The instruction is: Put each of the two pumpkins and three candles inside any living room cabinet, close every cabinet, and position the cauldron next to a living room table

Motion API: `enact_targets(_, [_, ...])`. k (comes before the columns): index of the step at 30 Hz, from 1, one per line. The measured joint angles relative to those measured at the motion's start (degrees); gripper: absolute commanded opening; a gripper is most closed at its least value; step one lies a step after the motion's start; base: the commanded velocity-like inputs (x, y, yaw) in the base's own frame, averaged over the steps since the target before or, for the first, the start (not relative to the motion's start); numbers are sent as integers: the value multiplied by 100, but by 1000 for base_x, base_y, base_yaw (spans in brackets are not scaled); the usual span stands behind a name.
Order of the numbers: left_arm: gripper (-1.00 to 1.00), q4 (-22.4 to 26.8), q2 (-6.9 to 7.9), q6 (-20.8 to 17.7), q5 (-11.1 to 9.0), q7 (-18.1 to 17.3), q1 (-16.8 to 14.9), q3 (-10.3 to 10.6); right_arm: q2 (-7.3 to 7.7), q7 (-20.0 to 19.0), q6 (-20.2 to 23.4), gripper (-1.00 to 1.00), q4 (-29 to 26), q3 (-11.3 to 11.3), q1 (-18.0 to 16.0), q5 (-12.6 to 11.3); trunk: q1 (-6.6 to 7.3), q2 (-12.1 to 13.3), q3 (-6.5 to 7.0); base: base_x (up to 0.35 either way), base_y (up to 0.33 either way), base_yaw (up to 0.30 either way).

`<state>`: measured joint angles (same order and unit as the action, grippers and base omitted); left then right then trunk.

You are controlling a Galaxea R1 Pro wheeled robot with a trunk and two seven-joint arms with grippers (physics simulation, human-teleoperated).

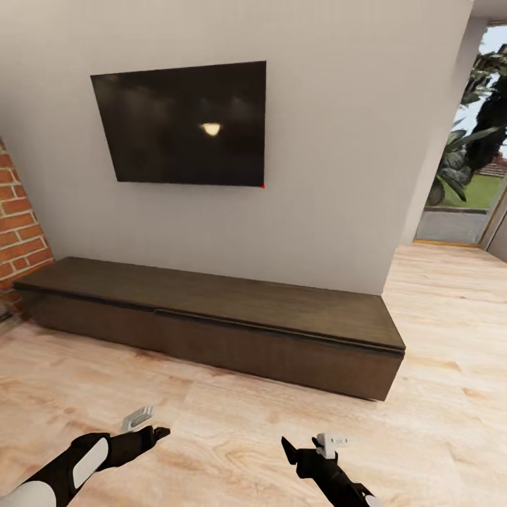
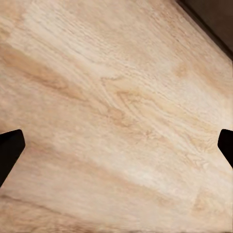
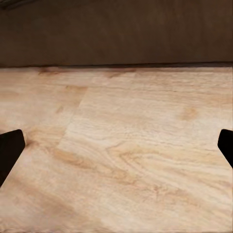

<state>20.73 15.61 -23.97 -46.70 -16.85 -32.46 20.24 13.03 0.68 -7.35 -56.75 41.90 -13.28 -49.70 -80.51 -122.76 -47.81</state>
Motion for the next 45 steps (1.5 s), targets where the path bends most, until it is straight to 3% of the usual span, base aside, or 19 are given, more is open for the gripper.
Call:
enact_targets(8, [100,-223,16,18,-2,-11,3,-58,-1,-2,1,100,11,0,1,58,178,321,144,-159,138,272])
enact_targets(12, [100,-446,36,37,-125,-3,6,-383,-6,-3,1,100,19,0,5,137,266,481,215,-14,13,272])
enact_targets(17, [100,-555,45,45,-163,-5,6,-530,-9,-4,0,100,16,0,1,154,376,682,305,-2,2,272])
enact_targets(33, [100,-572,47,60,-169,-2,3,-562,-10,-4,0,100,15,7,0,162,728,1323,593,0,0,272])
enact_targets(40, [100,-572,58,82,-169,-9,6,-558,-10,-4,0,100,14,10,1,169,728,1325,593,3,0,272])
enact_targets(45, [100,-644,76,394,-166,-11,6,-556,-10,-4,0,100,11,17,4,181,731,1325,593,189,69,272])
